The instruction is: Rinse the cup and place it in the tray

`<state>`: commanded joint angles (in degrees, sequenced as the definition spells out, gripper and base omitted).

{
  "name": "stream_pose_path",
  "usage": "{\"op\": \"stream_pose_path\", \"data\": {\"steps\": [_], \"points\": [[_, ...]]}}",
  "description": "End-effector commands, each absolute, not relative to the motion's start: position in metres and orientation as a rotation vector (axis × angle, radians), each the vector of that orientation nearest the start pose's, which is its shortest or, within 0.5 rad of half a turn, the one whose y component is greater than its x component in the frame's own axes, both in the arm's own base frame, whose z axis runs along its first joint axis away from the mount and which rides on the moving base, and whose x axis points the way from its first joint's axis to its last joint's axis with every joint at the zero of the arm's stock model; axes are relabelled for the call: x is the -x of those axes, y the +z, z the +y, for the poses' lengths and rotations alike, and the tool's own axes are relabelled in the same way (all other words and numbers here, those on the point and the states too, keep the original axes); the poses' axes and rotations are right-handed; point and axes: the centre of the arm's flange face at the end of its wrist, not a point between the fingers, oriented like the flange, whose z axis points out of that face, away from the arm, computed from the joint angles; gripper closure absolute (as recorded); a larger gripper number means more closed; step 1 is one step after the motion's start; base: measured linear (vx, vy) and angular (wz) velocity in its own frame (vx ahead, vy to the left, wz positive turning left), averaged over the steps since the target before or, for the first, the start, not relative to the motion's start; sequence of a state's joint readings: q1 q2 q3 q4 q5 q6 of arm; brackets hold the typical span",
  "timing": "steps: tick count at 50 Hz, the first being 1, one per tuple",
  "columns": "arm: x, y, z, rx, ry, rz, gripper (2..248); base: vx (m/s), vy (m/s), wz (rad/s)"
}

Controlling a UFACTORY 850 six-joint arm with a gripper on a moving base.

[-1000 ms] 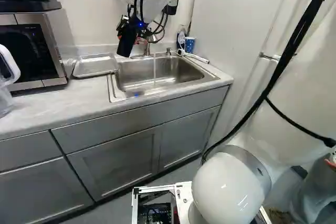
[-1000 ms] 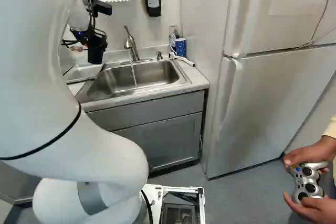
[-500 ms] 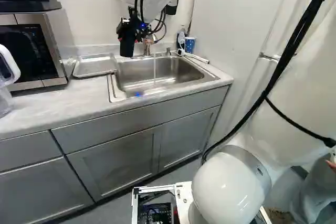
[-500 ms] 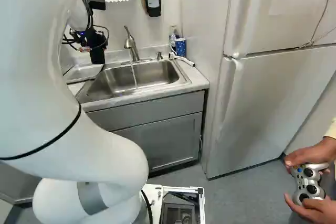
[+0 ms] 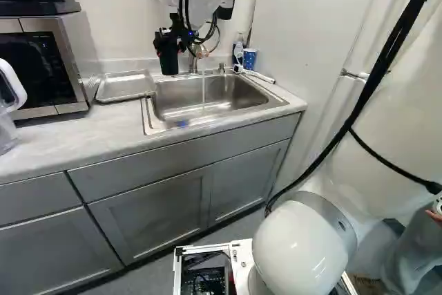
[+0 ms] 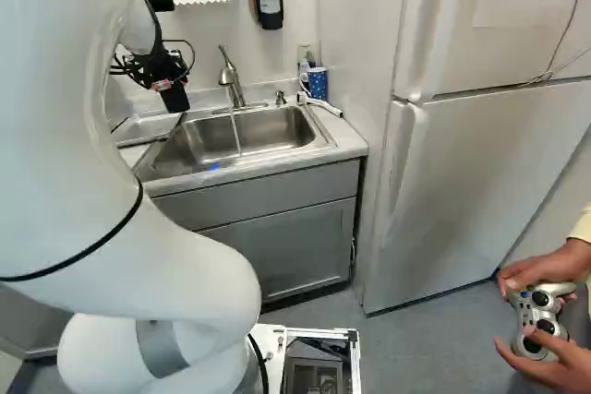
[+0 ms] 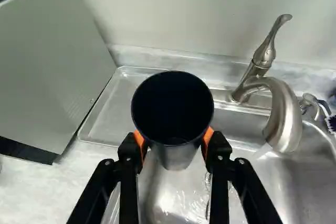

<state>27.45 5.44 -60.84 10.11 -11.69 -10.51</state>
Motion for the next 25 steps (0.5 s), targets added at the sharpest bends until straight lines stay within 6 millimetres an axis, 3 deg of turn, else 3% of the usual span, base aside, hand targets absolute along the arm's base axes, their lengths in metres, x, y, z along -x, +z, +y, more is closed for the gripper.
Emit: {"op": "stream_pose_path", "data": {"steps": [10,25], "points": [[-0.432,0.666,0.229,2.507,-1.294,-0.654,128,0.000,0.000,0.000],[-0.440,0.667,0.252,2.485,-1.286,-0.690,128,0.000,0.000,0.000]]}}
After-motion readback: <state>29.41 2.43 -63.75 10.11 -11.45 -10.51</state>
